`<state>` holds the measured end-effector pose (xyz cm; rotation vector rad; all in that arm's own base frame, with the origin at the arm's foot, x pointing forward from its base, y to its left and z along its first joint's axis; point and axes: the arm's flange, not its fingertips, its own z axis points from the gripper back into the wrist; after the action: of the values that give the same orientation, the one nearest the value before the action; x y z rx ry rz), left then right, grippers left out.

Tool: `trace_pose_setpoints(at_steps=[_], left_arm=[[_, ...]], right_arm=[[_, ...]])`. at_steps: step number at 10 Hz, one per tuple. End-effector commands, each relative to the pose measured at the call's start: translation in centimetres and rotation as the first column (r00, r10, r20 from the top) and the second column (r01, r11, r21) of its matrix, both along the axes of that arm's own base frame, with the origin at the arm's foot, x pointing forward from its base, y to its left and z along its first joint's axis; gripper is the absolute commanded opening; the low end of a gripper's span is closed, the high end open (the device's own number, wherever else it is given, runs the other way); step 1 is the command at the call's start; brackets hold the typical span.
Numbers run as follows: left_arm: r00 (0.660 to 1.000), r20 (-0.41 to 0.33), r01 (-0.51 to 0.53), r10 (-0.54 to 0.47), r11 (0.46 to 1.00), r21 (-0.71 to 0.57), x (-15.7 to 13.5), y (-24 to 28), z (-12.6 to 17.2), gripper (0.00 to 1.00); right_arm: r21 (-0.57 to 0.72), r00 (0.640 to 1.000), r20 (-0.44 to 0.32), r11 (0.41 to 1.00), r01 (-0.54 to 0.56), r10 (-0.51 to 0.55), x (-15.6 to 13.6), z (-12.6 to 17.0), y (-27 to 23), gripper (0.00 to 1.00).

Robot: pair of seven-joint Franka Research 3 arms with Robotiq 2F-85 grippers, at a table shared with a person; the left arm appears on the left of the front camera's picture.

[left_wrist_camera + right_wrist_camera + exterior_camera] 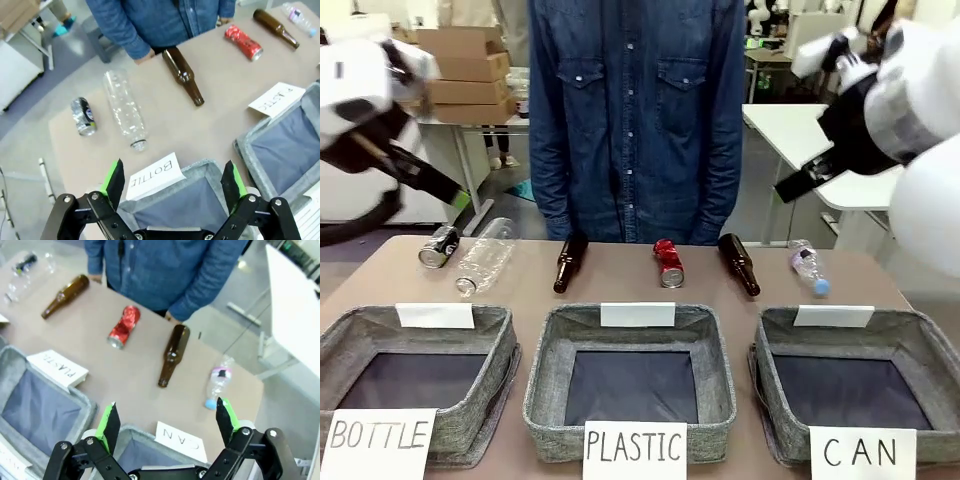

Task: Sort the can waste into the basket.
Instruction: Pick up the can waste from the table and place it in the right Fabric basket.

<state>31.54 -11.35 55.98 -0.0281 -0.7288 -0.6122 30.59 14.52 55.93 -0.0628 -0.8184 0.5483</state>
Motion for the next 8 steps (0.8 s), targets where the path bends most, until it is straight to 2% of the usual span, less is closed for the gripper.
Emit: trace_pose_setpoints(at_steps=[1, 2, 3, 4, 5, 6, 7, 8], left_arm=[[0.999, 0.037, -0.002, 0.002, 1.000, -0.013, -0.8, 0.3, 1.3, 1.00], [0.969, -0.194, 0.130, -0.155, 0.982, -0.135, -0.6, 1.2, 1.7, 1.00], [0.902, -0.355, 0.187, -0.245, 0.964, -0.190, -0.4, 3.3, 2.4, 1.00], [0.855, -0.438, 0.154, -0.278, 0.942, -0.298, 0.0, 6.0, 3.1, 1.00], [0.776, -0.499, 0.165, -0.385, 0.888, -0.430, 0.5, 9.0, 3.2, 1.00], [0.727, -0.508, 0.130, -0.463, 0.819, -0.559, 1.3, 11.6, 2.6, 1.00], [0.712, -0.497, 0.078, -0.496, 0.760, -0.645, 1.6, 13.7, 1.2, 1.00], [0.699, -0.458, 0.054, -0.549, 0.679, -0.732, 1.8, 15.1, 0.1, 1.00]], right_arm=[[0.001, 0.999, 0.035, 1.000, 0.003, -0.003, -0.8, 1.2, -0.1, 1.00], [0.199, 0.998, -0.065, 0.980, 0.016, -0.003, -0.9, 0.7, -1.3, 1.00], [0.437, 0.986, -0.169, 0.896, 0.074, 0.001, -1.1, 0.9, -3.3, 1.00], [0.660, 0.955, -0.281, 0.741, 0.124, 0.091, -1.4, 1.0, -5.6, 1.00], [0.771, 0.911, -0.377, 0.601, 0.210, 0.166, -1.5, 0.6, -7.9, 1.00], [0.839, 0.892, -0.405, 0.469, 0.274, 0.202, -1.5, 0.0, -10.1, 1.00], [0.888, 0.894, -0.387, 0.353, 0.295, 0.225, -1.7, -0.7, -12.1, 1.00], [0.911, 0.900, -0.368, 0.284, 0.299, 0.235, -1.9, -1.2, -13.6, 1.00]])
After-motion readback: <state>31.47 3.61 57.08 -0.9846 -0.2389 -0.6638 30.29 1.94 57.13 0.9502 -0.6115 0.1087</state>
